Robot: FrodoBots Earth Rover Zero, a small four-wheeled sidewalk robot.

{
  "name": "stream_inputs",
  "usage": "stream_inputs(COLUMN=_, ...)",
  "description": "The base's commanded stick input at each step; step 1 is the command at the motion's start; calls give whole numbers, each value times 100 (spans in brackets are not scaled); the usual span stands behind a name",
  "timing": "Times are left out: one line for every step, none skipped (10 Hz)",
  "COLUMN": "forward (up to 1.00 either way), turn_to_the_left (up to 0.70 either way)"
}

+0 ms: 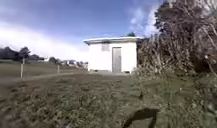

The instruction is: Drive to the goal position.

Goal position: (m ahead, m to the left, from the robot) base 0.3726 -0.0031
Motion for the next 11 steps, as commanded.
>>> stream_inputs(forward=70, turn_to_the_left=0)
stream_inputs(forward=70, turn_to_the_left=0)
stream_inputs(forward=70, turn_to_the_left=0)
stream_inputs(forward=70, turn_to_the_left=-19)
stream_inputs(forward=70, turn_to_the_left=-32)
stream_inputs(forward=70, turn_to_the_left=-32)
stream_inputs(forward=70, turn_to_the_left=-32)
stream_inputs(forward=70, turn_to_the_left=0)
stream_inputs(forward=70, turn_to_the_left=0)
stream_inputs(forward=70, turn_to_the_left=0)
stream_inputs(forward=70, turn_to_the_left=0)
